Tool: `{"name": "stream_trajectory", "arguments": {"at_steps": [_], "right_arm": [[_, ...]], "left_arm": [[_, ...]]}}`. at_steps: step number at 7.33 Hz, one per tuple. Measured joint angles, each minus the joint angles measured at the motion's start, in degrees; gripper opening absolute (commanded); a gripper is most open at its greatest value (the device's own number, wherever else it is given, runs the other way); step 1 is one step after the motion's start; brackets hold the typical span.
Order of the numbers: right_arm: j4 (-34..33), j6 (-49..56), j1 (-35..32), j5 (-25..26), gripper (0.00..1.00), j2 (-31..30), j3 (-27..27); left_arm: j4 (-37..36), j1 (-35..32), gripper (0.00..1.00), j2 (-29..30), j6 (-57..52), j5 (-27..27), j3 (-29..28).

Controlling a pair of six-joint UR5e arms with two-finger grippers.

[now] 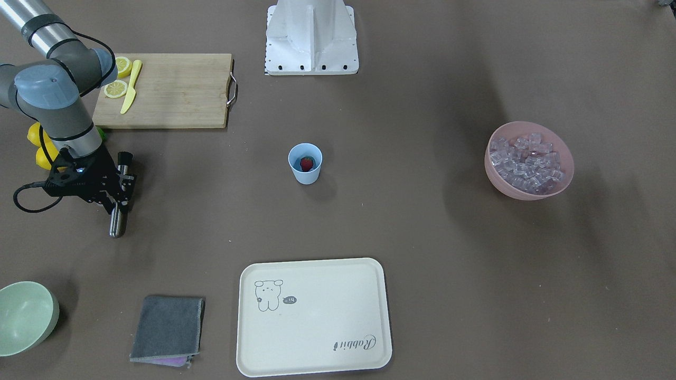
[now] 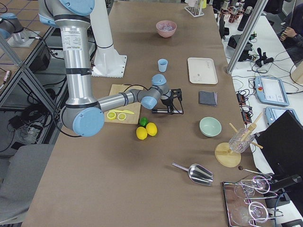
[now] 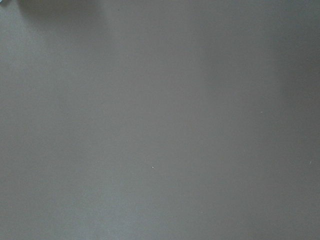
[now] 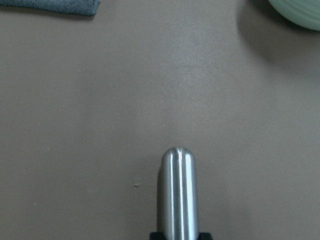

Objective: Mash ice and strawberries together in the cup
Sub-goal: 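Lower the muddler upright onto the table beside the green bowl, then open the right gripper and withdraw the right arm from the muddler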

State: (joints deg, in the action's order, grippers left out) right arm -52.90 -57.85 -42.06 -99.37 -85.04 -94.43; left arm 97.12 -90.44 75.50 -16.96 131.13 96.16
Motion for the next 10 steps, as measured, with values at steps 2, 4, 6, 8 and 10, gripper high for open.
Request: {"name": "stream_trajectory", "arguments": {"at_steps": [2, 4, 6, 8, 10], "right_arm": [[0.0, -2.33, 0.1, 0.69, 1.0, 0.28, -0.03], [-0.06, -5.18, 0.29, 2.51, 1.0, 0.61, -0.34], [-0.17, -3.62, 0.43, 2.78, 1.0, 0.75, -0.8], [-0.54, 0.03, -1.77, 0.16, 1.0, 1.23, -1.77], [-4.01, 8.93, -10.89, -9.16, 1.0, 2.26, -2.06]], "left_arm": [[0.0, 0.0, 0.98, 0.01, 0.0, 0.0, 0.0], [0.0, 0.0, 0.98, 0.07, 0.0, 0.0, -0.01], [0.0, 0.0, 0.98, 0.08, 0.0, 0.06, -0.01], [0.0, 0.0, 0.98, 0.08, 0.0, 0.11, 0.05], [-0.07, 0.0, 0.98, 0.09, 0.0, 0.17, 0.08]]}}
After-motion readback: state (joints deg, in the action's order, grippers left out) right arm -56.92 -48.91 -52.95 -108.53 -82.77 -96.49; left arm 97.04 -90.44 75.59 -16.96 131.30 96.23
